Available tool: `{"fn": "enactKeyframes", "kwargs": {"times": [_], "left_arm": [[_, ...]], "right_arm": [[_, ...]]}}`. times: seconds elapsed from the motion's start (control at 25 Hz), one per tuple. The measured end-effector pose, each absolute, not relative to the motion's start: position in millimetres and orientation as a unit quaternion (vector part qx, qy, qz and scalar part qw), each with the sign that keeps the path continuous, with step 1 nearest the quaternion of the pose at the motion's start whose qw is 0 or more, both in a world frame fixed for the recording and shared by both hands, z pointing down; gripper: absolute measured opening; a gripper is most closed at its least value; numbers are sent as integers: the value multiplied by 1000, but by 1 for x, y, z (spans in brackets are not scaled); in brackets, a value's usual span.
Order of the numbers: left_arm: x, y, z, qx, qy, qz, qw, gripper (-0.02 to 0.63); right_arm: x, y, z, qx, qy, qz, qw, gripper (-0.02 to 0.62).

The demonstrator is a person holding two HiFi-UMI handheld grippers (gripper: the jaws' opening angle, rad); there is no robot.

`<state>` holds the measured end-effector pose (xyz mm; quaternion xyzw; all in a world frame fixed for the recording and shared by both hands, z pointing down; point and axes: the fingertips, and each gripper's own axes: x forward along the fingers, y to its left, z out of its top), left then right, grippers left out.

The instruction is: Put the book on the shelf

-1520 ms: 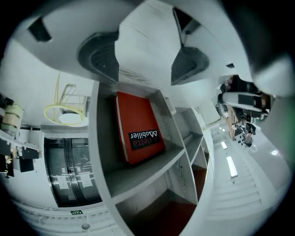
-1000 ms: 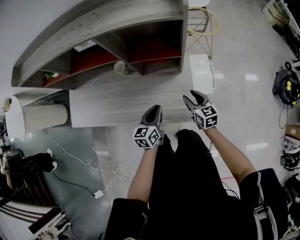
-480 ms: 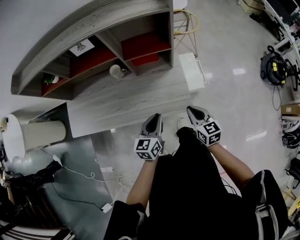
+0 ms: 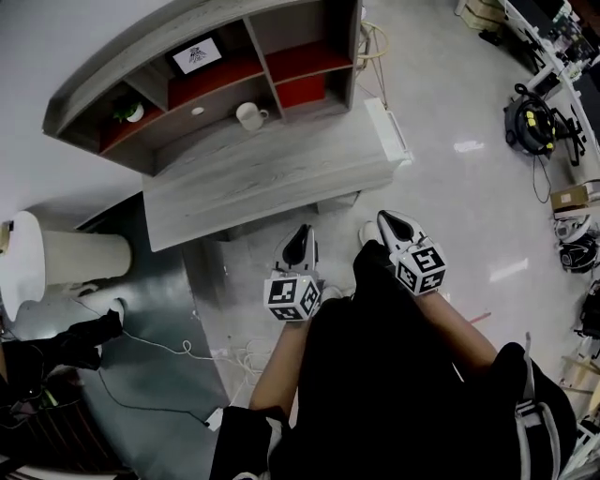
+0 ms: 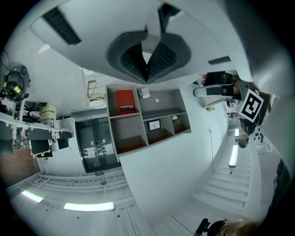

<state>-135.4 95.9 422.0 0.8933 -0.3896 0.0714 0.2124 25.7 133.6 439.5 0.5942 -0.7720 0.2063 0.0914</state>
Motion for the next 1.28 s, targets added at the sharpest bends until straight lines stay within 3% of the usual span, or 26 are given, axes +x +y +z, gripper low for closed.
{"fn": "enactKeyframes", "kwargs": {"times": [0.32, 0.64, 1.28], "left_arm": [[-180, 150, 380, 904, -377, 18, 199, 37], [-218, 147, 353, 899, -419, 33, 122, 37], [-160, 178, 375, 901, -413, 50, 123, 37]], "right_arm": [[4, 192, 404, 613, -766, 161, 112, 0], [25, 211, 382, 636, -753, 140, 93, 0], [64, 213, 379, 651, -745, 117, 87, 0]]}}
